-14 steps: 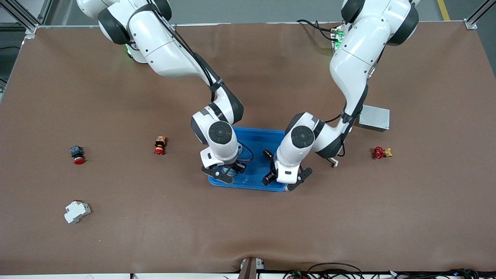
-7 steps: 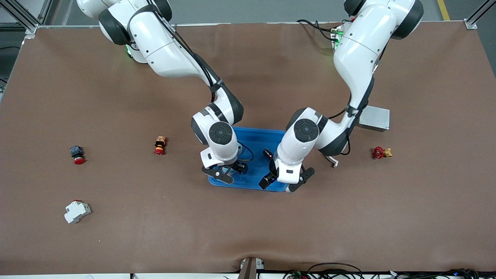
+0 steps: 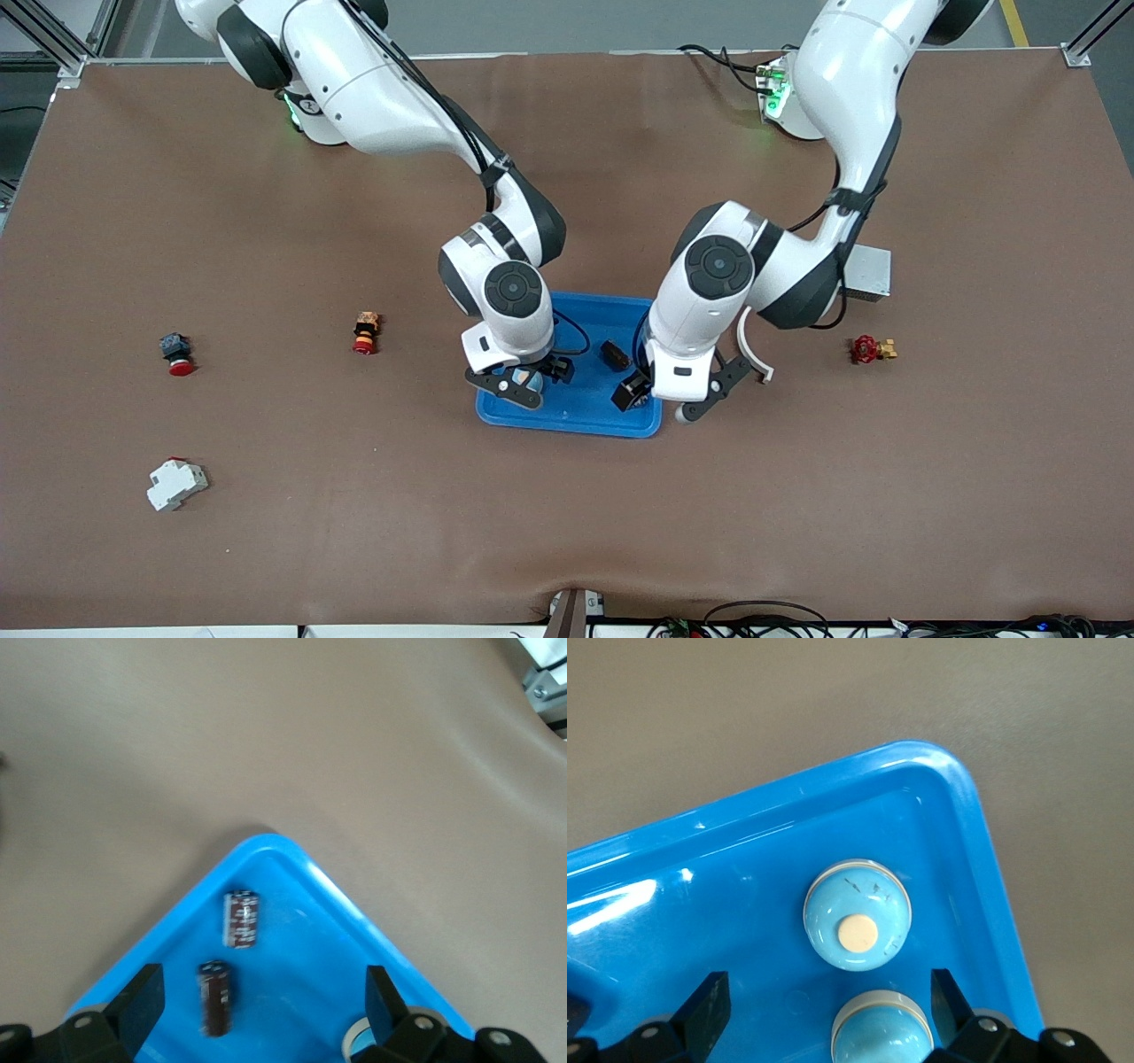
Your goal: Place electrolytic capacitor and blue bell in tray
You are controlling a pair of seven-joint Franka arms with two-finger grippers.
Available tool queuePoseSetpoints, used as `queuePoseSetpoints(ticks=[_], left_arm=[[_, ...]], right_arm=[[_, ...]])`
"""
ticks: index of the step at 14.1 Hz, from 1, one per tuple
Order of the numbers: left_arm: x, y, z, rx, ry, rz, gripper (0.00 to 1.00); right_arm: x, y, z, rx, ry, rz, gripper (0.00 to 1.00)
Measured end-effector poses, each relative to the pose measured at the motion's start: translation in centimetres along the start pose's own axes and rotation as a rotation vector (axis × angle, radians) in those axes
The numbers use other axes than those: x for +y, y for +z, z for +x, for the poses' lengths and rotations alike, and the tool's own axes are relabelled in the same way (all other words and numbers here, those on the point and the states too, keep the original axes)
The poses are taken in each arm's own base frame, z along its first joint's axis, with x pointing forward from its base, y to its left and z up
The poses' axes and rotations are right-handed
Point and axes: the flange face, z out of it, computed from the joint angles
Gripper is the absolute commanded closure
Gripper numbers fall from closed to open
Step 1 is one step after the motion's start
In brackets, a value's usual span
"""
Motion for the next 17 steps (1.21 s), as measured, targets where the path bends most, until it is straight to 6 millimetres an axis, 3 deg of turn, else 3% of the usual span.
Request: queuePoseSetpoints(ticks=[3,5,9,12,15,17], left_arm=[[-1.9,-4.8,2.9,0.004,0.037,0.051,0.0],[-4.3,-8.0,4.9,-0.006,0.087,0.109,0.0],[-11.8,-14.2,7.7,-0.08,0.289,0.215,0.0],[-19.0,-17.9,10.0,-0.136,0.426,0.225,0.0],[-25.5,-18.3,11.6,-0.175,0.518,0.242,0.0],[-29.9,-18.4,12.8,-0.2,0.589,0.23,0.0]], right_arm=[[0.9,-1.7,1.0,-0.005,-0.082,-0.019,0.0],[2.6,-3.5,3.1,-0.016,-0.121,-0.038,0.0],[7.2,-6.9,8.1,-0.043,-0.185,-0.063,0.0],[12.5,-9.6,13.3,-0.049,-0.311,-0.055,0.0],[19.5,-13.0,19.0,-0.05,-0.439,-0.039,0.0],[23.6,-14.3,21.4,-0.066,-0.492,-0.038,0.0]])
